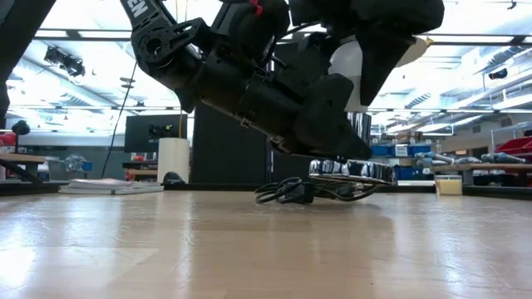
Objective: Screw lightbulb
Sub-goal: Insert the lightbulb into the lamp
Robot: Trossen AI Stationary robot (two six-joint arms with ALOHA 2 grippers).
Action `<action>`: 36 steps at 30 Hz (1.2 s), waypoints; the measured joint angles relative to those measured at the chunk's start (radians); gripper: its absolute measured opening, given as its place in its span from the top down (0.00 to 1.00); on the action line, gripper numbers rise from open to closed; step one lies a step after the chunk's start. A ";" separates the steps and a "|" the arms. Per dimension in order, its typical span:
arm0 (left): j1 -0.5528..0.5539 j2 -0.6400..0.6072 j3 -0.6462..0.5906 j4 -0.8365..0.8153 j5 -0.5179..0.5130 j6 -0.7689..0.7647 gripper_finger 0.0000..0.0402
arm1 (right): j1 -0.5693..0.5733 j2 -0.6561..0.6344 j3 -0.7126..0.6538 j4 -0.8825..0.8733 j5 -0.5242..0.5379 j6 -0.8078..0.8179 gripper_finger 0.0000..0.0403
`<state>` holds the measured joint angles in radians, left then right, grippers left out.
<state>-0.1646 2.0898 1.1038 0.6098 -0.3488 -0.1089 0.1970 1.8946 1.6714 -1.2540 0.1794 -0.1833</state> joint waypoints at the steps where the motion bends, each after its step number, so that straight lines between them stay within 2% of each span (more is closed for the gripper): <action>1: 0.000 0.000 0.000 0.000 0.000 0.000 0.51 | 0.000 0.000 0.000 0.004 -0.007 0.000 0.20; 9: 0.000 0.000 0.000 -0.001 0.002 0.000 0.51 | -0.009 -0.001 0.000 -0.001 -0.016 0.000 0.37; 13: 0.000 0.000 0.000 -0.001 0.010 0.005 0.51 | -0.027 -0.019 0.000 -0.013 -0.046 0.004 0.37; 19: -0.010 0.000 0.000 0.024 0.013 0.052 0.51 | -0.034 -0.032 -0.004 -0.004 -0.070 0.013 0.29; 28: -0.045 0.000 -0.001 0.045 -0.061 0.118 0.51 | -0.028 -0.037 -0.028 0.001 -0.112 0.014 0.37; 36: -0.047 0.000 -0.002 0.067 -0.072 0.081 0.51 | -0.002 -0.039 -0.029 0.014 -0.042 0.091 0.31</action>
<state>-0.2115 2.0899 1.1023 0.6769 -0.4208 -0.0274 0.1953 1.8557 1.6428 -1.2398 0.1371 -0.0923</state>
